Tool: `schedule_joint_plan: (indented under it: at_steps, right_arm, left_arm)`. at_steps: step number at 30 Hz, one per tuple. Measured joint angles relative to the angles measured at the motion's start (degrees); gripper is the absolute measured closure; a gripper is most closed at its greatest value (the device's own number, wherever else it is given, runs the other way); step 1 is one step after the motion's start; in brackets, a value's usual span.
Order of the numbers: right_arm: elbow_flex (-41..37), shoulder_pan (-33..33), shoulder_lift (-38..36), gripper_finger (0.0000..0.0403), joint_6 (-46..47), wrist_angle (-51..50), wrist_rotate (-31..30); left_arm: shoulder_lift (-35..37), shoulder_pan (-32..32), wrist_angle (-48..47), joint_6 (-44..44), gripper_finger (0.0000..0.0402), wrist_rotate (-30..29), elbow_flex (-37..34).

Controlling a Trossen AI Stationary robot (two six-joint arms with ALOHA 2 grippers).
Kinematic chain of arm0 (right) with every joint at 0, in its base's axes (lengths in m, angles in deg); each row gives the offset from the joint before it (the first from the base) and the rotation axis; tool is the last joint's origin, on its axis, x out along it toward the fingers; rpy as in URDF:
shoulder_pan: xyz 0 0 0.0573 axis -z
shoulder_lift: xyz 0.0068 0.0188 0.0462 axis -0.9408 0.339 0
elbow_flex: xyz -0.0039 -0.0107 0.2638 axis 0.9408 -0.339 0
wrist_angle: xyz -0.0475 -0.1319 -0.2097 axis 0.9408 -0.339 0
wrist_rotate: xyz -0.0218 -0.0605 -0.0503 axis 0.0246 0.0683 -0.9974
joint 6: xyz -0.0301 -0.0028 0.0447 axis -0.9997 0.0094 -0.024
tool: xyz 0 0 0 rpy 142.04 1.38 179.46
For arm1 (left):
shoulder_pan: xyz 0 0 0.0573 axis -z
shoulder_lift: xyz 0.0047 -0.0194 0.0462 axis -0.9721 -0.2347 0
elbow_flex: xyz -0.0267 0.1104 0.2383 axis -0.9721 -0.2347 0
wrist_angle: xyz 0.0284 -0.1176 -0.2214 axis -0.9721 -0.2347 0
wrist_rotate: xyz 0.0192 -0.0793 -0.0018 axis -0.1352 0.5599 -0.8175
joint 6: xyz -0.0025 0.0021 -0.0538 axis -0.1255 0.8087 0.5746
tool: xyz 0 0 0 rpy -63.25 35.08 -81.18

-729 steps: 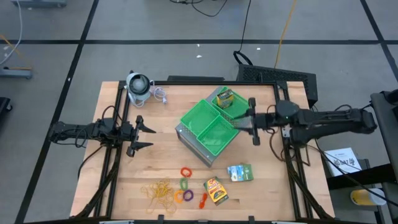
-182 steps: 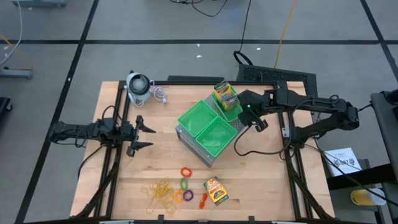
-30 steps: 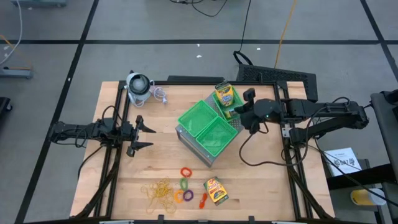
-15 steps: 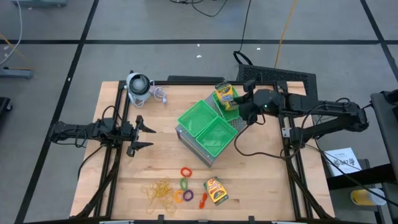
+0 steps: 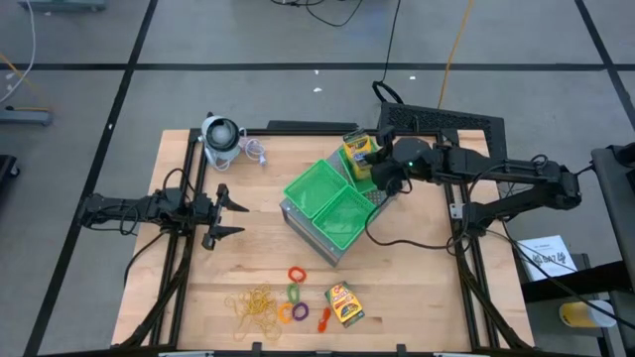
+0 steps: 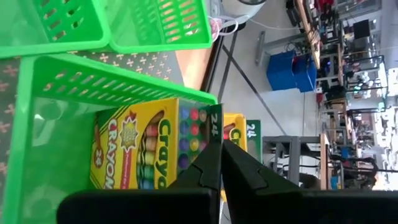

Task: Pick & Place Office Desk Supplies
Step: Adjust the yellow crayon box on the shelf

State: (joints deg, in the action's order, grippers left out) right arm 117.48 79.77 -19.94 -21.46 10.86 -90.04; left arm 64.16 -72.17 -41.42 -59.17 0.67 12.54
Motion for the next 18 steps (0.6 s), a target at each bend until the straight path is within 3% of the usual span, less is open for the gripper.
schedule_joint_plan:
  at_steps: [18]
  right_arm:
    - [0.00,2.54,1.14,0.0403,-1.21,2.75,0.16]
  left_arm:
    - [0.00,0.01,0.01,0.00,0.0137,-0.01,0.00]
